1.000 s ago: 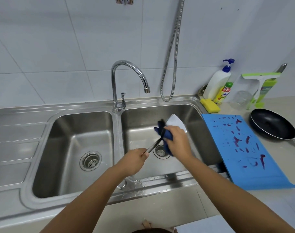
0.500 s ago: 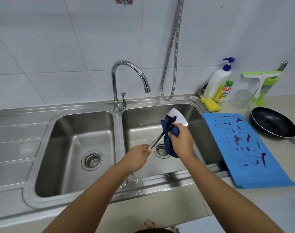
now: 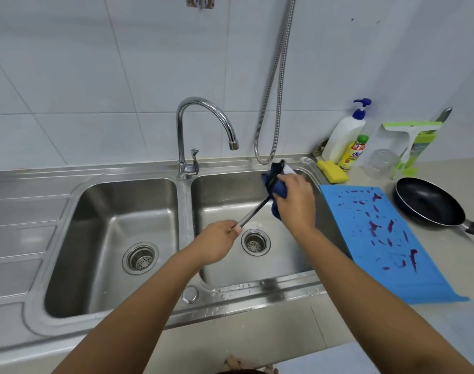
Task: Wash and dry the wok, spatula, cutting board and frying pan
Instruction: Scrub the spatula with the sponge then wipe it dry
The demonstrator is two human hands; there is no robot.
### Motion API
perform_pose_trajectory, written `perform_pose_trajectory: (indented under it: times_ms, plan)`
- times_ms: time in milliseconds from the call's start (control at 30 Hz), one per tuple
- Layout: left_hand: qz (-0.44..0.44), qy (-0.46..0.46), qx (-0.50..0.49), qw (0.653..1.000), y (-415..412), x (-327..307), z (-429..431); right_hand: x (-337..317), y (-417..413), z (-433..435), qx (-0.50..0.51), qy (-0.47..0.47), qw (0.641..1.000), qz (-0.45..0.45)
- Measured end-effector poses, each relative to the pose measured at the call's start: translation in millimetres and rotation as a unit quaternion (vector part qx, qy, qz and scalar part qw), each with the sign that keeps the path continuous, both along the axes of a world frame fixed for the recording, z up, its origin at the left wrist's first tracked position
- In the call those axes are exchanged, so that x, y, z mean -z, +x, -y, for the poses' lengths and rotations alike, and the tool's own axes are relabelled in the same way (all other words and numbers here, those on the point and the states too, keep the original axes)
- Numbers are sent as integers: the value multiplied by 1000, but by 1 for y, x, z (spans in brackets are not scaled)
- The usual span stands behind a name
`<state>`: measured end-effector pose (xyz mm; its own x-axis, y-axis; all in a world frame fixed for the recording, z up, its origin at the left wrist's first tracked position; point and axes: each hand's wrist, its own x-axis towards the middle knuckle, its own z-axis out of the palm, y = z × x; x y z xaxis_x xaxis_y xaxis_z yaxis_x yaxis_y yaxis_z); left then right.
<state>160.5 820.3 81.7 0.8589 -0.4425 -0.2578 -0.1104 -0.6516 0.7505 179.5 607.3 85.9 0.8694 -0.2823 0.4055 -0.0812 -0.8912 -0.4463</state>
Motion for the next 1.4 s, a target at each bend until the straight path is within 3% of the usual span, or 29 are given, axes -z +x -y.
perform_pose_trajectory:
  times_ms: [100,233,400,533,700,767,867,1000,1067,1167,1300,1400]
  plan:
    - [22,13,16,1000,-1,-4,8,7,13,22,-26,-98,993,-54]
    - [21,16,18,999,-2,-1,8,15,10,25,89,-9,996,-25]
    - [-5,14,11,1000,-7,2,8,32,-9,17,-11,-47,996,-73]
    - [-14,-3,8,1000,-11,-1,9,25,0,41,127,17,991,-44]
    - [-35,-5,3,999,-14,-2,11,33,-12,27,-21,-114,990,-80]
    - [-14,21,6,1000,-12,-4,9,26,-1,34,-1,-110,991,-73]
    - [37,59,16,997,-10,-4,9,11,13,31,117,11,992,-41]
    - [46,98,30,994,-13,-1,2,18,10,22,-18,-128,989,-68]
    - [49,107,30,993,-13,-2,-1,17,12,29,-11,-106,992,-66]
    - [48,98,27,994,-16,-2,-1,13,13,29,107,10,993,-40]
    - [-24,36,-4,999,-23,7,-3,25,-10,21,-49,-151,984,-80]
    - [-30,8,-2,1000,-25,6,-2,27,-16,36,8,-101,993,-59]
